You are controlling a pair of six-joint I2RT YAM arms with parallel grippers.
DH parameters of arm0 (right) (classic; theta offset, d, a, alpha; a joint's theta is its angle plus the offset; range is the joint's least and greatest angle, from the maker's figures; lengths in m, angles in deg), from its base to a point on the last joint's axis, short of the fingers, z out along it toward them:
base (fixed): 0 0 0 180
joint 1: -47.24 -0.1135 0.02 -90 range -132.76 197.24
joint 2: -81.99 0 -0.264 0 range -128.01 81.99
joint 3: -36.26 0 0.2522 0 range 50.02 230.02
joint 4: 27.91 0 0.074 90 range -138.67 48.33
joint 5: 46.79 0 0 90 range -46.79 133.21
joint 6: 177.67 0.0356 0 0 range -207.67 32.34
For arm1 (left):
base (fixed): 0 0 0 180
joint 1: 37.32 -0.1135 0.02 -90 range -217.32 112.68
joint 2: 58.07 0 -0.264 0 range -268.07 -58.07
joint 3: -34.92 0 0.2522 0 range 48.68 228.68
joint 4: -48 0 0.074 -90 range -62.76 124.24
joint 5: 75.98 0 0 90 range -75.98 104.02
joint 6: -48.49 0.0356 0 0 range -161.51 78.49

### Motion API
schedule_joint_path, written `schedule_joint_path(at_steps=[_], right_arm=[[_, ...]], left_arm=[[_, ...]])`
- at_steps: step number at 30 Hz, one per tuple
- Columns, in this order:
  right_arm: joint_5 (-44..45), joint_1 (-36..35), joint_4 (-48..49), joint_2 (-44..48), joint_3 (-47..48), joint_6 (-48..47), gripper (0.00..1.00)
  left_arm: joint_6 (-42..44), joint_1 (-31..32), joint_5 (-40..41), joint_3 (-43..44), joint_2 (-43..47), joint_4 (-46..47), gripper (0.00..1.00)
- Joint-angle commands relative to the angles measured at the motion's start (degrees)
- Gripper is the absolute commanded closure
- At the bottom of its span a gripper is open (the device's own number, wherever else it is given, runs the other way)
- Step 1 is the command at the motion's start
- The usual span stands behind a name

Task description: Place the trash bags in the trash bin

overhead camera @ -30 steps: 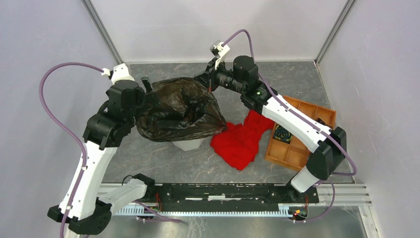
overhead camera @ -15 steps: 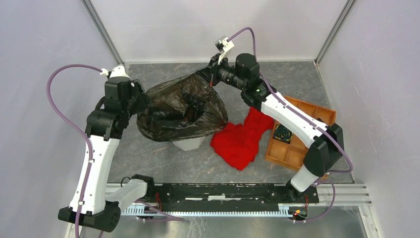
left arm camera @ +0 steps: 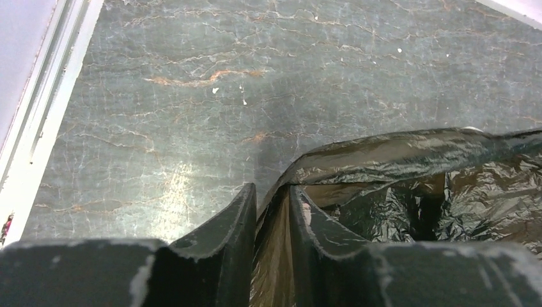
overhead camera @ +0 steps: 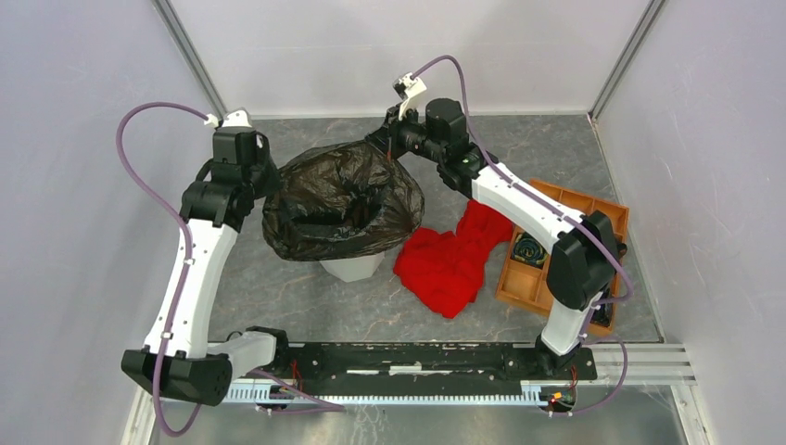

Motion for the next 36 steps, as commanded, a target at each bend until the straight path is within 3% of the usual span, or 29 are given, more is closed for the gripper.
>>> schedule_joint_path(at_steps=[1, 5, 17, 26, 28, 30, 32, 34, 36], right_arm=[[0.8, 0.7, 1.6, -1.1, 4.1, -0.5, 1.00], [-0.1, 1.2, 2.3, -2.2, 3.9, -0.2, 1.00], [-1.4, 1.4, 5.4, -2.6, -3.4, -0.4, 1.00], [-6.0, 1.5, 2.1, -1.0, -4.2, 1.9, 1.00], [-5.7, 1.6, 0.0, 0.7, -3.3, 1.6, 1.00], [-3.9, 1.9, -3.3, 2.5, -1.9, 0.7, 0.97], [-2.3, 2.5, -7.5, 4.1, -0.4, -0.6, 0.85], [-2.3, 3.7, -10.8, 5.6, 0.5, -1.1, 0.67], [-5.4, 5.9, -10.7, 7.6, -0.8, 0.3, 0.56]], left_arm=[[2.4, -0.5, -0.2, 3.2, -0.8, 4.5, 0.71], [0.6, -0.7, -1.1, 1.7, -2.2, 7.3, 0.84], [-0.9, -3.3, -4.1, -9.5, -2.7, 11.6, 0.89], [-3.1, -3.6, -6.0, -17.6, 5.5, 11.2, 0.87], [-3.2, -3.6, -5.5, -16.8, 6.8, 9.7, 0.84], [-3.0, -3.6, -4.1, -14.8, 7.8, 7.8, 0.72], [-2.7, -3.6, -2.0, -12.6, 8.9, 5.7, 0.54], [-2.6, -3.6, 0.1, -10.6, 10.3, 3.2, 0.42], [-2.8, -3.6, 2.1, -9.5, 12.1, 1.7, 0.31]])
